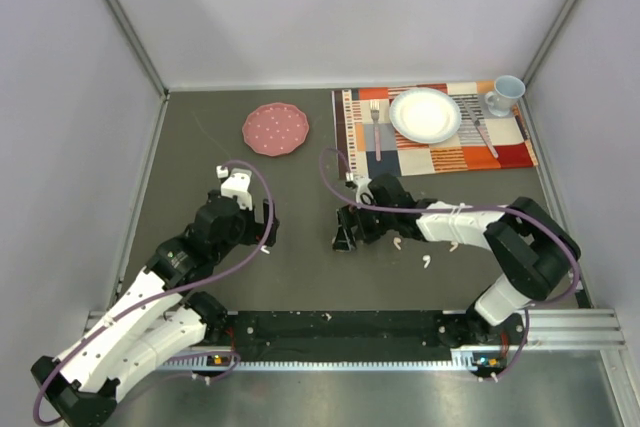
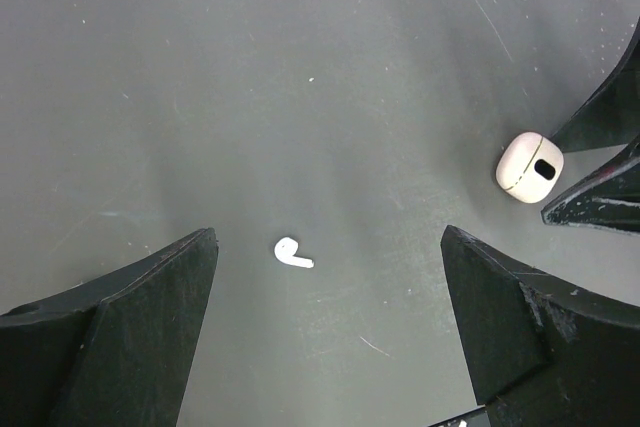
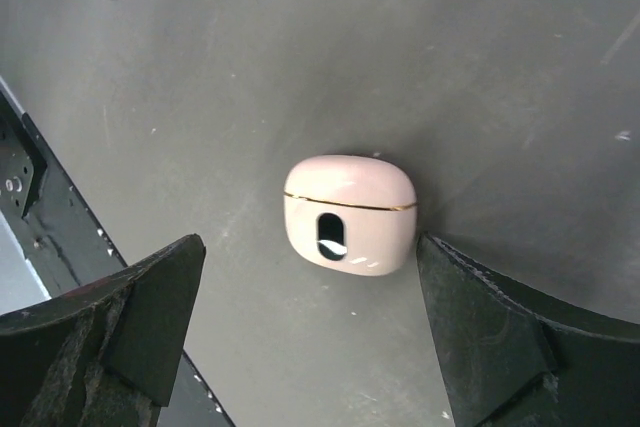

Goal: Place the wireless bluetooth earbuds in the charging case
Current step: Adjust the charging case at the center of the board.

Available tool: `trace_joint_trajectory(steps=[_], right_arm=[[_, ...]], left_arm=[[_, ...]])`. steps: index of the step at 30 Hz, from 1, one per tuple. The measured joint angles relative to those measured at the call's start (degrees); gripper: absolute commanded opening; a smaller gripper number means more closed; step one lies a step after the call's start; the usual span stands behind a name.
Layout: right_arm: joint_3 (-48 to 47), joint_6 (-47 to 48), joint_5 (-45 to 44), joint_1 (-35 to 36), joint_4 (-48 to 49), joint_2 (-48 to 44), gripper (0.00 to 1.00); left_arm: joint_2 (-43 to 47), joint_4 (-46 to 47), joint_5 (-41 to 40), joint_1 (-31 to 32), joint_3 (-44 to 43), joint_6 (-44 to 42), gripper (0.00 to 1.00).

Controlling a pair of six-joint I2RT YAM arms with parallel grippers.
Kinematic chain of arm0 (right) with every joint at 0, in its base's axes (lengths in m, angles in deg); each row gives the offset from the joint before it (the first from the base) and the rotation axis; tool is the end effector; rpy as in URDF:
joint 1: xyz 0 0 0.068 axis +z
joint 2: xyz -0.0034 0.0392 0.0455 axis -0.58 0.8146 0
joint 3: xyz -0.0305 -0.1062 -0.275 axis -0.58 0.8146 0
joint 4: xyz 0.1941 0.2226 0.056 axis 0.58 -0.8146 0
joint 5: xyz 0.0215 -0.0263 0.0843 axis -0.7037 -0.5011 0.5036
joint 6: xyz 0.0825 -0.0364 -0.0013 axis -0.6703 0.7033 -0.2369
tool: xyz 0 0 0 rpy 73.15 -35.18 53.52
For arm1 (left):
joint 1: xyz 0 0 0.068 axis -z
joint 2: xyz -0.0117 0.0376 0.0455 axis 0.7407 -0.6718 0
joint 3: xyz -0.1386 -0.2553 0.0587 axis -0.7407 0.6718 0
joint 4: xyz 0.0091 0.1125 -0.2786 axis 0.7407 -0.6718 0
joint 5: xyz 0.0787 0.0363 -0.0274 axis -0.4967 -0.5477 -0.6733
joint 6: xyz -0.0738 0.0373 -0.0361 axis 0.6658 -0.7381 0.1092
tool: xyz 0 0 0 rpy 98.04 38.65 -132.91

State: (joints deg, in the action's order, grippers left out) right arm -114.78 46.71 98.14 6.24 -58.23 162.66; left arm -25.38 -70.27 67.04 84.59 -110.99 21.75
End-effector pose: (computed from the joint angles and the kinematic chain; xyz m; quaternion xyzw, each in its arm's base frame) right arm 0.2445 0.2616 0.1195 -0.2401 0.8790 0.3542 0.2103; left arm 0.1748 -0.1056 0.2740 0.0817 0.8673 -0.1224 0.4755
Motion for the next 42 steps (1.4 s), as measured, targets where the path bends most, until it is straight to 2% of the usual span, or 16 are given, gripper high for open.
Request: trace_joint_trajectory(steps=[6, 10, 19, 26, 34, 42], right_arm=[[-1.4, -2.2, -0.7, 3.2, 0.1, 1.4, 0.84], [-1.9, -3.9, -2.5, 5.5, -0.4, 1.5, 0.78], [-4.9, -4.7, -5.1, 10.1, -4.0, 1.5, 0.77], [-5.1, -3.6, -4.9, 10.9, -5.6, 1.5, 0.72], [-8.1, 4.1, -5.7, 14.5, -9.1, 1.4, 0.75], [-6.1, 20.0, -15.7, 15.1, -10.9, -3.1, 0.88]], left_arm=[[-0.9, 0.0, 0.0, 0.0, 0.0, 0.0, 0.99], [-1.0, 0.0, 0.1, 0.0, 0.0, 0.0, 0.99], [-1.9, 0.0, 0.5, 0.0, 0.0, 0.0, 0.99], [-2.4, 0.0, 0.7, 0.0, 0.0, 0.0, 0.99], [-3.3, 0.0, 0.7, 0.0, 0.0, 0.0, 0.99], [-2.7, -0.1, -0.2, 0.0, 0.0, 0.1, 0.99]])
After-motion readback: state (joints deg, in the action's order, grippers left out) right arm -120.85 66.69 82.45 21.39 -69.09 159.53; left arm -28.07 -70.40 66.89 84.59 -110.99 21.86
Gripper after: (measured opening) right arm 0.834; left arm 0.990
